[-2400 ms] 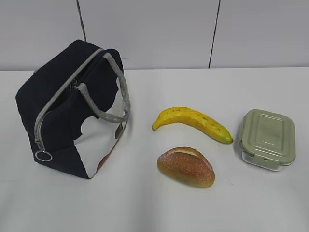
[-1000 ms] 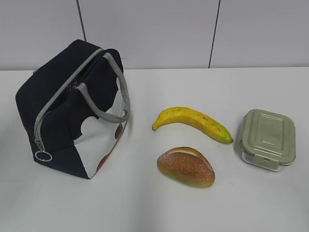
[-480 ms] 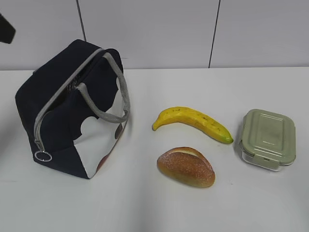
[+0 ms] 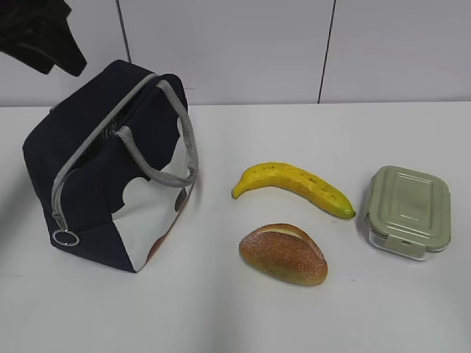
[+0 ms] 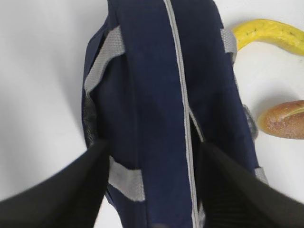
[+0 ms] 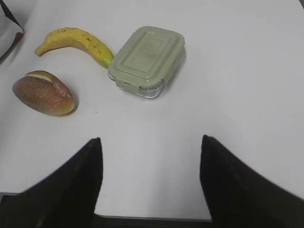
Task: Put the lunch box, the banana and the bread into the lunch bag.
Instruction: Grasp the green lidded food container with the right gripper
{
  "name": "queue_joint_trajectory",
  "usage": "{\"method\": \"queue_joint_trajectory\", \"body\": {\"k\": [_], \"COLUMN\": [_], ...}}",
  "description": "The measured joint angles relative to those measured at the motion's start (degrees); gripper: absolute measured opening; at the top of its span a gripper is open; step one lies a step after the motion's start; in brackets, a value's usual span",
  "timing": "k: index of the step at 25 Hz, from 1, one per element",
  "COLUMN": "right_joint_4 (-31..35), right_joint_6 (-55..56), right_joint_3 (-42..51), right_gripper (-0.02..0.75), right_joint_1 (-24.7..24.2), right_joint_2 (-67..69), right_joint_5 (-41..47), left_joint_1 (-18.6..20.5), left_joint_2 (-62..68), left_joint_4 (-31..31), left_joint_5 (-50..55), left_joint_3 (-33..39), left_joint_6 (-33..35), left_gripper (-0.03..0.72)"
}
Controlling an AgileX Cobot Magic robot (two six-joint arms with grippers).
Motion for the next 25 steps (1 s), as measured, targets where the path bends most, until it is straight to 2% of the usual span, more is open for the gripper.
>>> {"method": "queue_joint_trajectory", "body": {"k": [7,12,21,23,25], "right_joint_4": [0.0,0.0,0.0,0.0,0.0], "right_joint_6": [0.0,0.0,0.0,0.0,0.0], "right_joint_3": [0.0,0.0,0.0,0.0,0.0], "right_gripper": [0.477,0.477,0.477,0.477,0.477], "right_joint_1": [0.0,0.0,0.0,0.0,0.0], "right_joint_2": [0.0,0.0,0.0,0.0,0.0], "right_joint_5": [0.0,0.0,0.0,0.0,0.0], "left_joint_1": [0.0,0.0,0.0,0.0,0.0], "left_joint_2": [6.43,8.09,10.34,10.77,11.03], "left_joint_4": [-1.42,-1.63,-1.68,-1.68,-1.68], "left_joint_5": [1.18,1.12,1.12,1.12,1.12], "left_joint_3": [-4.4,-4.54,-4.9,-4.9,-4.9], "left_joint_6": [0.27,0.47,0.47,0.47,0.47], "left_gripper": [0.355,0.342,0.247,0.209,0.126]}}
